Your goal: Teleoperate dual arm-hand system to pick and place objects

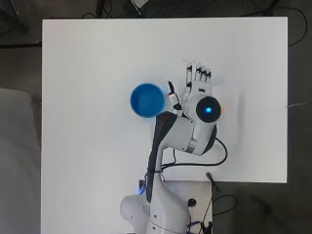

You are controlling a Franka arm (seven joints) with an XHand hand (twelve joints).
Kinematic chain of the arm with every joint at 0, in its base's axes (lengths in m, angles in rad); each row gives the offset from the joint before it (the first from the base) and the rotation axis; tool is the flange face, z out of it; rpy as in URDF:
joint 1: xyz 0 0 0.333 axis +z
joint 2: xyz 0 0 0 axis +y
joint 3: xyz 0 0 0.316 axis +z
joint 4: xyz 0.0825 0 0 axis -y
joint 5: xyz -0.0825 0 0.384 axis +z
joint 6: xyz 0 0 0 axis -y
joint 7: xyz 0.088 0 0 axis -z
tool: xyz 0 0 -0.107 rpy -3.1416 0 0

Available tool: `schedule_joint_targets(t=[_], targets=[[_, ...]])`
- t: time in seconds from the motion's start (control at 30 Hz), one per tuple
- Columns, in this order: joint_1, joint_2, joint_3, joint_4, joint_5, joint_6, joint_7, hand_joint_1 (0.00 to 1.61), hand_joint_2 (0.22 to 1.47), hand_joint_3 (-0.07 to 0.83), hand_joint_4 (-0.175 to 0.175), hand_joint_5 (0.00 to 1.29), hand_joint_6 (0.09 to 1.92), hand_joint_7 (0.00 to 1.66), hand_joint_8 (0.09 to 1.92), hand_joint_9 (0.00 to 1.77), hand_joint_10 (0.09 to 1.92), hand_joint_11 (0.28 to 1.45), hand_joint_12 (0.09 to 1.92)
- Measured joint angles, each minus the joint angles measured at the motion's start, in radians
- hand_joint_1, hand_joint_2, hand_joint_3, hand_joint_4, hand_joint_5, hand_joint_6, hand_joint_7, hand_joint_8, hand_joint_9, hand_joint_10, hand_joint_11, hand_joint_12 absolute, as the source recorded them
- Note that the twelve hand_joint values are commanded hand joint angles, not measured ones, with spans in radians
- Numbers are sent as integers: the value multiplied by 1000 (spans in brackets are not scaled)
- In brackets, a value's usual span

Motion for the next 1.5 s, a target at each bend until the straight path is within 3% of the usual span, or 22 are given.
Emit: schedule_joint_targets(t=[0.07,0.1,0.13,0.17,0.2,0.23,0.27,0.3,0.33,0.37,0.4,0.43,0.47,0.5,0.57,0.63,0.8,0.97,1.1,1.2,1.43,1.5], targets=[[-13,-7,-39,-63,-6,69,12,202,1010,-4,102,287,87,315,87,411,87,463,87],[-18,-8,-60,-93,-8,106,17,231,999,-3,90,183,87,262,87,481,87,514,87],[-22,-9,-80,-120,-10,142,22,287,1032,-13,65,100,87,506,141,737,327,619,306],[-25,-8,-100,-141,-9,171,23,281,1102,-8,99,342,87,684,519,884,735,652,710],[-27,-1,-122,-155,0,189,17,210,1138,-3,132,604,703,844,1064,1004,1212,673,1103],[-28,10,-145,-163,15,195,5,377,1180,2,153,787,1246,991,1467,1157,1544,792,1435],[-29,22,-165,-167,32,196,-8,664,1183,105,114,754,1491,911,1542,1062,1712,724,1468],[-30,31,-181,-173,45,196,-18,803,1138,154,125,568,1203,656,1049,773,1297,589,1105],[-31,36,-189,-183,51,200,-27,867,1096,143,132,334,723,379,592,482,826,513,696],[-32,37,-193,-198,48,210,-38,907,1080,101,118,176,386,198,305,487,488,579,429],[-31,38,-195,-219,41,222,-49,797,1141,43,85,87,193,481,187,769,605,680,661],[-31,42,-200,-239,37,229,-62,492,1183,16,100,242,109,702,116,882,649,664,729],[-31,51,-206,-256,37,229,-78,567,1224,1,130,430,565,850,87,877,507,641,543],[-30,65,-212,-267,42,222,-96,690,1207,-12,139,424,665,755,87,762,318,599,331],[-29,95,-207,-271,46,207,-114,613,1103,-24,76,166,285,265,87,307,87,468,92],[-29,110,-186,-269,17,221,-81,459,1018,-9,53,42,87,69,87,185,87,430,87],[-31,117,-177,-300,-10,288,44,297,983,-2,59,0,87,52,87,215,87,431,87],[-40,111,-182,-364,94,377,39,283,957,-9,43,14,87,97,87,259,87,444,87],[-53,110,-207,-431,71,443,41,254,940,-3,6,32,87,156,87,309,87,451,87],[-61,100,-214,-457,16,492,26,231,941,-1,6,35,87,161,87,314,87,452,87],[-78,70,-252,-469,41,430,19,267,935,-2,1,45,87,168,87,315,87,444,87],[-77,80,-264,-456,62,412,8,288,945,0,10,152,87,255,87,373,87,462,87]])
